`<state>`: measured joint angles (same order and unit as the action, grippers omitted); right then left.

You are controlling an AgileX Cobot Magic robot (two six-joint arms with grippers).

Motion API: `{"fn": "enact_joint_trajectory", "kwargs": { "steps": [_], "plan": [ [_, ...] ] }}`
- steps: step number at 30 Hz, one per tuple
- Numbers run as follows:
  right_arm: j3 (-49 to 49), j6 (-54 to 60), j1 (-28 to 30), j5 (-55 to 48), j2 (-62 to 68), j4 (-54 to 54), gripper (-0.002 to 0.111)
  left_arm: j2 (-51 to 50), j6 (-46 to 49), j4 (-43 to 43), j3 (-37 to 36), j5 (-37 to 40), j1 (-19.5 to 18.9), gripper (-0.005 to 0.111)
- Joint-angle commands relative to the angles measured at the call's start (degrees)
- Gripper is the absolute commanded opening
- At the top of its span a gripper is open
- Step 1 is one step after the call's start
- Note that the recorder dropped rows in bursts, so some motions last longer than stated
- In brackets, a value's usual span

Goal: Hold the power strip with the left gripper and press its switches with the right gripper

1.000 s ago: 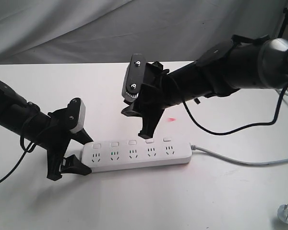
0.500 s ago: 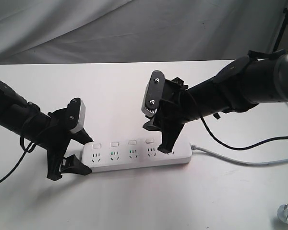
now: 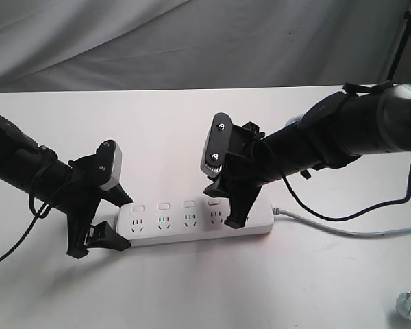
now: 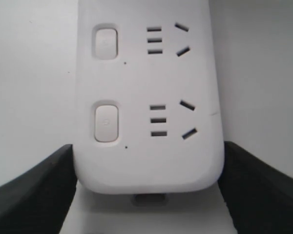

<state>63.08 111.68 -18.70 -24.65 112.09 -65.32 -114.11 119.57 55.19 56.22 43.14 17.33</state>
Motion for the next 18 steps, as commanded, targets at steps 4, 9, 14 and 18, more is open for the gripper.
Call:
{"fn": "enact_joint_trajectory", "kwargs": {
  "steps": [4, 9, 14, 18],
  "plan": [
    [-0.33, 1.66, -0.07, 1.55, 0.83, -0.48, 0.027, 0.03, 0.28, -0.05, -0.21, 0.27, 0.29, 0.055],
    [-0.33, 3.76, -0.07, 1.68, 1.84, -2.05, 0.027, 0.03, 0.28, -0.05, -0.21, 0.27, 0.29, 0.055],
    [-0.33, 4.00, -0.07, 2.04, 2.49, -2.08, 0.027, 0.03, 0.28, -0.05, -0.21, 0.27, 0.29, 0.055],
    [-0.33, 4.42, -0.07, 2.19, 2.49, -2.08, 0.027, 0.03, 0.28, -0.05, -0.21, 0.27, 0.29, 0.055]
  ]
}}
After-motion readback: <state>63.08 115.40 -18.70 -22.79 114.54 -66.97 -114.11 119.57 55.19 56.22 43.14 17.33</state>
